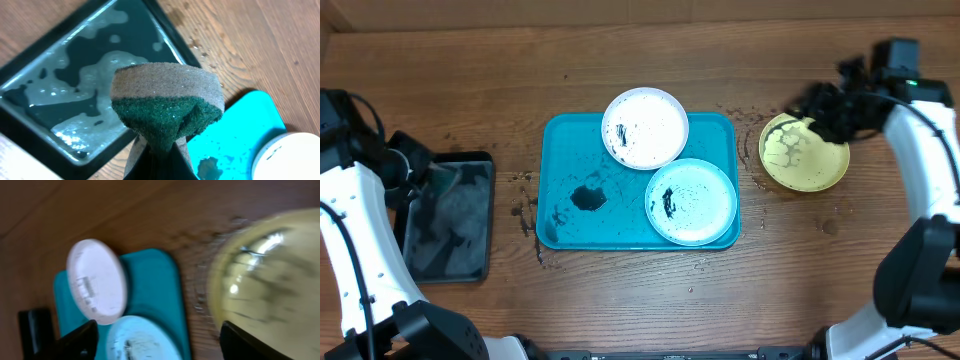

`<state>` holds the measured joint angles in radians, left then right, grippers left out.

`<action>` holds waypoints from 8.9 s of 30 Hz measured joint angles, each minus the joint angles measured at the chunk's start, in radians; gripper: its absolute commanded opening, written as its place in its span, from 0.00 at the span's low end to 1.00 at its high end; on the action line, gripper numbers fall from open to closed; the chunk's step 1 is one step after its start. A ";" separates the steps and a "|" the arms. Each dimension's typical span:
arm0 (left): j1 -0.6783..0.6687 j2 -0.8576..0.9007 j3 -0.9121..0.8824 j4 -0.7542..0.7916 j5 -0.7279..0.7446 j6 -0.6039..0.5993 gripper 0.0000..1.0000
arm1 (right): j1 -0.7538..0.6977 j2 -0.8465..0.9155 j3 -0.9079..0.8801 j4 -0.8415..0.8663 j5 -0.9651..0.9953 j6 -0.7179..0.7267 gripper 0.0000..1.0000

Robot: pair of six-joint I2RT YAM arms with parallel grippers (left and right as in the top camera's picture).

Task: Clean dirty plates on tray and stack at the side
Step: 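Move the right gripper to the rim of the upper white plate, then hold the white plate with the right gripper and scrub it with the left sponge, then lift the white plate with the right gripper and stack it on the yellow plate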

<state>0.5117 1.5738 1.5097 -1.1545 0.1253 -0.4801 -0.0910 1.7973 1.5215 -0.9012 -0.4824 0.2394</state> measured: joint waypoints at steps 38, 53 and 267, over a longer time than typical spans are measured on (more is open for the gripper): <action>-0.152 0.000 0.000 0.026 0.014 0.045 0.04 | 0.491 0.360 0.010 0.411 0.406 0.174 0.57; -0.153 0.000 0.000 0.025 0.014 0.045 0.05 | 0.491 0.362 0.006 0.414 0.419 0.181 0.19; 0.010 0.040 0.046 -0.113 -0.158 -0.121 0.04 | 0.463 0.378 0.868 -0.681 0.572 -0.023 0.04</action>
<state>0.5217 1.6142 1.5555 -1.2671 -0.0322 -0.6006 0.3725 2.1757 2.3898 -1.5818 0.0895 0.2169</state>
